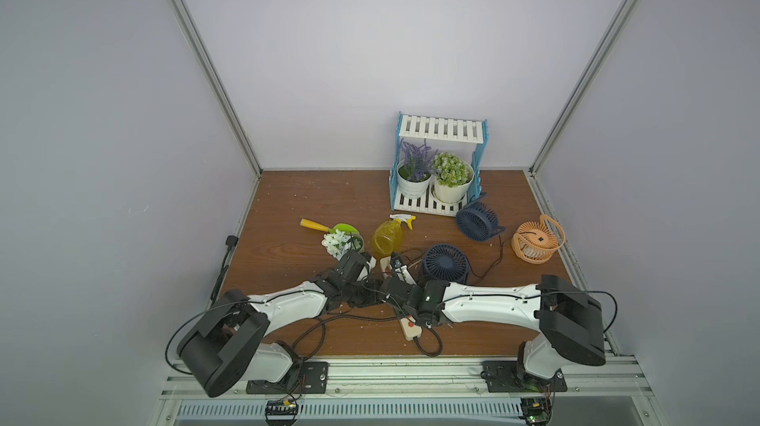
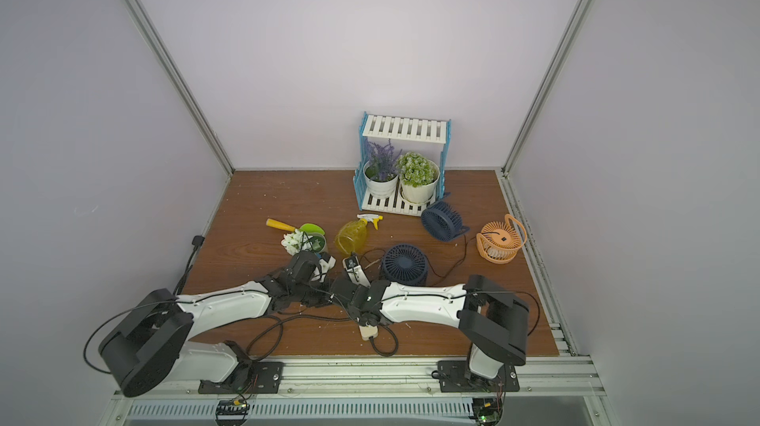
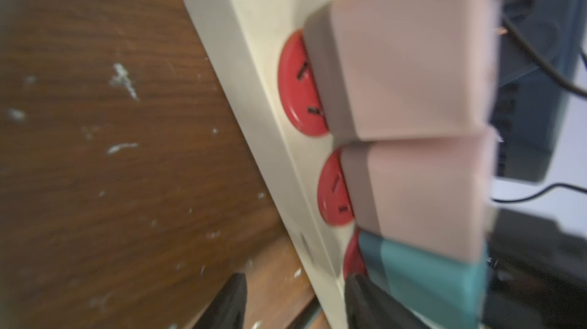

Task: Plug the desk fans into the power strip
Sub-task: Insert the plug into the socket, then reset both arms

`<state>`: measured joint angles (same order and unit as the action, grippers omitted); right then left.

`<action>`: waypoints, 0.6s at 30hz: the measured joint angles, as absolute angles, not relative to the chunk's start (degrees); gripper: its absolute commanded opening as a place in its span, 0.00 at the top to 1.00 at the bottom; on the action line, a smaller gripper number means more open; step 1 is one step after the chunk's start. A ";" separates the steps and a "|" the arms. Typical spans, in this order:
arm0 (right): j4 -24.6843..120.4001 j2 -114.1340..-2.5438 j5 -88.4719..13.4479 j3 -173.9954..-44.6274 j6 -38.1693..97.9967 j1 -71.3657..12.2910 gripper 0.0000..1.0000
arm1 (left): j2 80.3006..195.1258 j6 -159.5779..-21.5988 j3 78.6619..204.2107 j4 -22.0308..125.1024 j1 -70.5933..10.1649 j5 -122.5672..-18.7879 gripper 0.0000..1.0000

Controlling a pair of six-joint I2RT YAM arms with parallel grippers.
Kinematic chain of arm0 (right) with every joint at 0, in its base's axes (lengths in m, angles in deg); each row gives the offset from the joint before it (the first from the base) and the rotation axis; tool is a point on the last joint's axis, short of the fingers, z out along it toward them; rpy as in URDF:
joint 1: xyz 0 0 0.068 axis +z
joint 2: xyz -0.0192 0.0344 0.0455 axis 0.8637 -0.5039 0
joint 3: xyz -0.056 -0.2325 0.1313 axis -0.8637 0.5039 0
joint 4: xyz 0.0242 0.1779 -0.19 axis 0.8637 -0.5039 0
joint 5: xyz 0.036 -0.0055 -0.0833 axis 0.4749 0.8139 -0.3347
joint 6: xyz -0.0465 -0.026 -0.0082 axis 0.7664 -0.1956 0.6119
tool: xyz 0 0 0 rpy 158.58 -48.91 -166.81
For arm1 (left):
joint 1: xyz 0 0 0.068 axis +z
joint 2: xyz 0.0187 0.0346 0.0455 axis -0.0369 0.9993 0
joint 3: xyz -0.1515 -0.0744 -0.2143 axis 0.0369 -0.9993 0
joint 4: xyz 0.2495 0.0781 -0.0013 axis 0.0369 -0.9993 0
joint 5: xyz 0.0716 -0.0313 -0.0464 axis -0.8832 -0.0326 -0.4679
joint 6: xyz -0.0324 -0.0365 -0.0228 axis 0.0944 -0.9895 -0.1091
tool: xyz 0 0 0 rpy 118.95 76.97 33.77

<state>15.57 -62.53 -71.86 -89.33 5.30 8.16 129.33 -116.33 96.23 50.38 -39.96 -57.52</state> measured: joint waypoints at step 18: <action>13.91 -25.07 -66.96 -83.65 19.49 -2.62 0.01 | 104.96 -96.37 111.16 26.01 -39.96 -72.27 0.08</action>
<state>13.91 -25.07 -66.96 -83.65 19.49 -2.62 104.96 -96.37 111.16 26.01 -39.96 -72.27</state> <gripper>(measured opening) 0.993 0.914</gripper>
